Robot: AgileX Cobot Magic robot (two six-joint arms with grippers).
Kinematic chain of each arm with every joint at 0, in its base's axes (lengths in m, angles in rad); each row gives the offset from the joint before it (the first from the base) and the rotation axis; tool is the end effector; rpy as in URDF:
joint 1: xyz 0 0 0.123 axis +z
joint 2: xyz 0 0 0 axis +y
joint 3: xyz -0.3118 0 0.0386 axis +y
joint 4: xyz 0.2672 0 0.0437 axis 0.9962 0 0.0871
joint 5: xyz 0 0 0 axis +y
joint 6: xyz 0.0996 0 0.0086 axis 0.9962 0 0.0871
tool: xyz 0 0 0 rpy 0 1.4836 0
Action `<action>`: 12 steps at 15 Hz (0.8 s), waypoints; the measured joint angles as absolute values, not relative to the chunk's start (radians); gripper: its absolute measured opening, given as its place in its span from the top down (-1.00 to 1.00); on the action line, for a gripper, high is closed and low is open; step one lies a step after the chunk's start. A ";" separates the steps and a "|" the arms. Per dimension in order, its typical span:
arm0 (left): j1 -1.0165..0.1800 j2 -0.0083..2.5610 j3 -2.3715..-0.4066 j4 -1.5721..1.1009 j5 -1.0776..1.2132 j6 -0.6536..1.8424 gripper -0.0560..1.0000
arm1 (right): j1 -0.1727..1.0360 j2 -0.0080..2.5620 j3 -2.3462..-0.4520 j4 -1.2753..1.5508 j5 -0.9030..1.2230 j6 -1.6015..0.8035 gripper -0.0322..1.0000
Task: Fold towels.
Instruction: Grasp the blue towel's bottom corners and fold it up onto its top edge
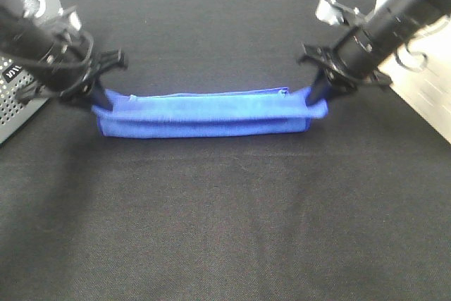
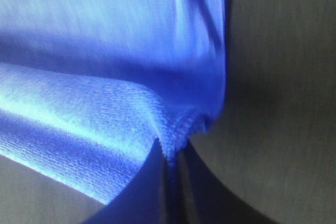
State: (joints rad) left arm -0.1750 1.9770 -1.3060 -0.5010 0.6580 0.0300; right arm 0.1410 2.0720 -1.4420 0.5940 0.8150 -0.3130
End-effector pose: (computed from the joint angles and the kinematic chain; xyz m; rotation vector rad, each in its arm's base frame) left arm 0.4197 -0.1041 0.1739 -0.2016 2.7886 -0.5551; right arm 0.4426 0.1040 0.1687 -0.1214 2.8214 0.6526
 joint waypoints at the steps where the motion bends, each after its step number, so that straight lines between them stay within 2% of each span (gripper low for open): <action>1: -0.174 2.005 -1.347 -0.487 0.660 0.024 0.88 | 0.141 2.105 -1.509 0.590 0.830 -0.313 0.94; 6: -0.174 2.147 -1.515 -0.416 0.636 -0.022 0.88 | 0.141 2.282 -1.758 0.551 0.861 -0.280 0.94; 9: -0.174 2.206 -1.536 -0.411 0.617 -0.042 0.84 | 0.141 2.341 -1.792 0.549 0.863 -0.271 0.92; 10: -0.174 2.222 -1.537 -0.411 0.605 -0.047 0.74 | 0.141 2.350 -1.793 0.546 0.864 -0.260 0.78; 11: -0.174 2.229 -1.537 -0.410 0.603 -0.049 0.54 | 0.141 2.353 -1.793 0.540 0.864 -0.257 0.54; 12: -0.174 2.229 -1.537 -0.410 0.597 -0.050 0.20 | 0.141 2.353 -1.793 0.538 0.864 -0.257 0.22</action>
